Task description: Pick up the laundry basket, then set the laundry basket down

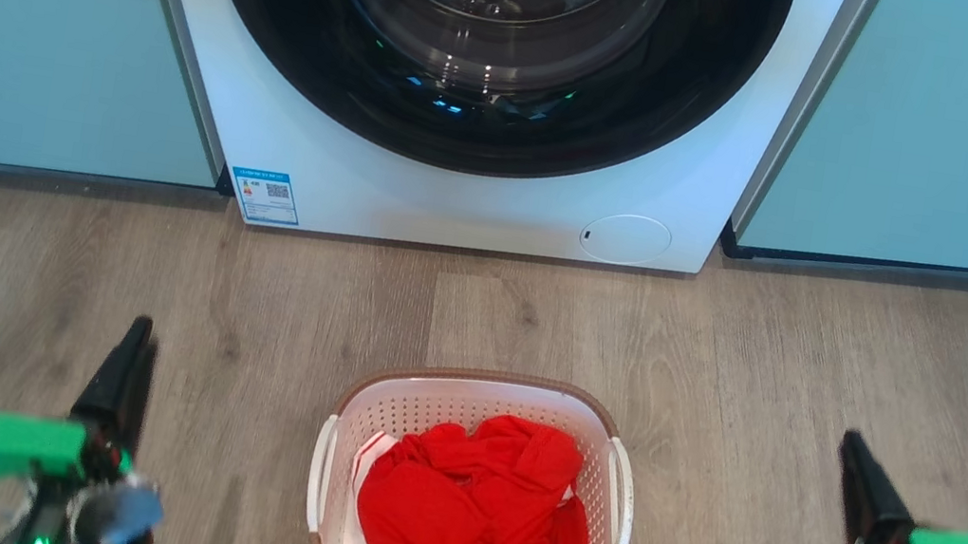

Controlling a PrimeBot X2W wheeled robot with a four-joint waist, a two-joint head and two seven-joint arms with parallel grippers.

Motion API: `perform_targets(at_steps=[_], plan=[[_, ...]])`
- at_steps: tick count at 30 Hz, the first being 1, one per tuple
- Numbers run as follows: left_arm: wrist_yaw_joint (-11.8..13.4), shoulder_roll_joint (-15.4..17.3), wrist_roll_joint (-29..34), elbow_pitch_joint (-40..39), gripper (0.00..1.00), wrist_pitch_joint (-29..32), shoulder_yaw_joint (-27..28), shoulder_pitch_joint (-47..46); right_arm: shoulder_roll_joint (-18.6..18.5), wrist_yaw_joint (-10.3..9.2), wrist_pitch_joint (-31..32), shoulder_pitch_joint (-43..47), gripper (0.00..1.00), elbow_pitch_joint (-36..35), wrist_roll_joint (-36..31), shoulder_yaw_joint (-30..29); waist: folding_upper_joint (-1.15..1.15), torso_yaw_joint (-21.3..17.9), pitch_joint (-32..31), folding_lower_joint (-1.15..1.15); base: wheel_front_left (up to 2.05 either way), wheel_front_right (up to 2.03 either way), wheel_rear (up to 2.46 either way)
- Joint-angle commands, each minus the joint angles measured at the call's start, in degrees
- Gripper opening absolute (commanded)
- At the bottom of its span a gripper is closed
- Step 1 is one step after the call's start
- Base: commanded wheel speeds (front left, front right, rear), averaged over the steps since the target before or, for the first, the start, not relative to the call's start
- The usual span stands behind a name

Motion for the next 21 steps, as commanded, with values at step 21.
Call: perform_targets(at_steps=[21], plan=[[-0.1, 0.0, 4.9, 0.2, 1.00, -3.3, 0.3, -0.5, 0.1, 0.06, -3.3, 0.1, 1.00, -0.8, -6.3, -1.3, 0.00, -0.1, -0.2, 0.00, 0.00, 0.00, 0.00]])
